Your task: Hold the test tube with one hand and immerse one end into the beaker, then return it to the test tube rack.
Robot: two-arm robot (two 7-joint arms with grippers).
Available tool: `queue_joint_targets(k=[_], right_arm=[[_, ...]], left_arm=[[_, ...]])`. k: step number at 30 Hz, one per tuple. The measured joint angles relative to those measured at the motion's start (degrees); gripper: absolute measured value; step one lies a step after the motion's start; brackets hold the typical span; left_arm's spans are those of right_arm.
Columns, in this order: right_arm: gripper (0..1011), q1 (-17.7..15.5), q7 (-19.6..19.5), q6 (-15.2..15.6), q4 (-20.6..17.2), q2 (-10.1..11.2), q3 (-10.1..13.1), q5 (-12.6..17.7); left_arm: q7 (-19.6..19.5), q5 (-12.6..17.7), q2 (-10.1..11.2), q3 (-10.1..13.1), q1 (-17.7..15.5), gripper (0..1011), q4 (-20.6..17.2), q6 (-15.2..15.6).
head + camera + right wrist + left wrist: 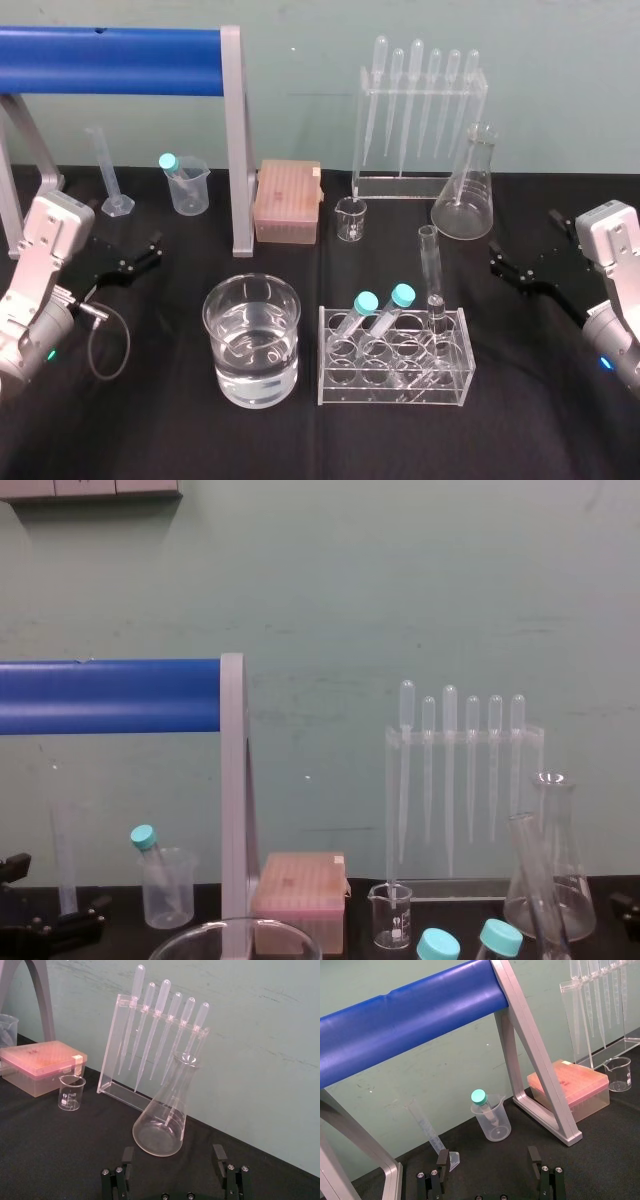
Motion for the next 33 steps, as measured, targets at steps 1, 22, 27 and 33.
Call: queue_joint_targets(k=[1,22,27,33], right_arm=[[1000,0.0,0.0,0.0,0.0,0.0,0.0,0.0],[1000,0.0,0.0,0.0,0.0,0.0,0.0,0.0],[1000,0.0,0.0,0.0,0.0,0.0,0.0,0.0],[1000,0.0,0.0,0.0,0.0,0.0,0.0,0.0]], left_arm=[[0.0,0.0,0.0,0.0,0.0,1000,0.0,0.0],[0.0,0.0,0.0,0.0,0.0,1000,0.0,0.0],[0.0,0.0,0.0,0.0,0.0,1000,0.0,0.0],[0.0,0.0,0.0,0.0,0.0,1000,0.0,0.0]])
